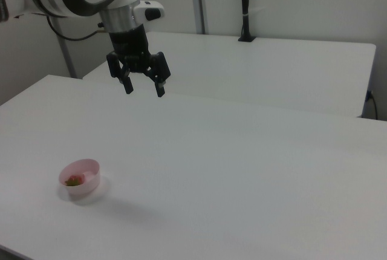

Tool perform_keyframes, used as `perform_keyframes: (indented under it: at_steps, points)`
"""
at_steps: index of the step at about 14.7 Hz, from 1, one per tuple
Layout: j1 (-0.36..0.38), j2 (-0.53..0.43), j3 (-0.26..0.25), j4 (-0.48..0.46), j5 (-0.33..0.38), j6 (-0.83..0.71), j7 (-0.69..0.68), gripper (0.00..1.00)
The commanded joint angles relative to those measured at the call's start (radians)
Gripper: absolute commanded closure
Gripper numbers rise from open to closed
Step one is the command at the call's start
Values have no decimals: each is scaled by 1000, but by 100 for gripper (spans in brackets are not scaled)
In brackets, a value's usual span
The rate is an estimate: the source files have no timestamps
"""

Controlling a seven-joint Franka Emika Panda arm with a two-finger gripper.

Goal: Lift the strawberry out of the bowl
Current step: 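Move the open gripper over the pink bowl and lower toward the strawberry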

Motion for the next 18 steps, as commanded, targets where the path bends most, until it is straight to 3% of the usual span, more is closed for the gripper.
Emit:
perform_keyframes:
  at_steps: [1, 7, 13, 18]
  points:
    - [-3, 11, 10, 8, 17, -16, -22, 0]
    - [17, 18, 11, 2, 17, -16, -22, 0]
    - [103, 20, 14, -113, 11, -8, -18, 0]
    - [288, 92, 14, -240, 13, -5, 59, 0]
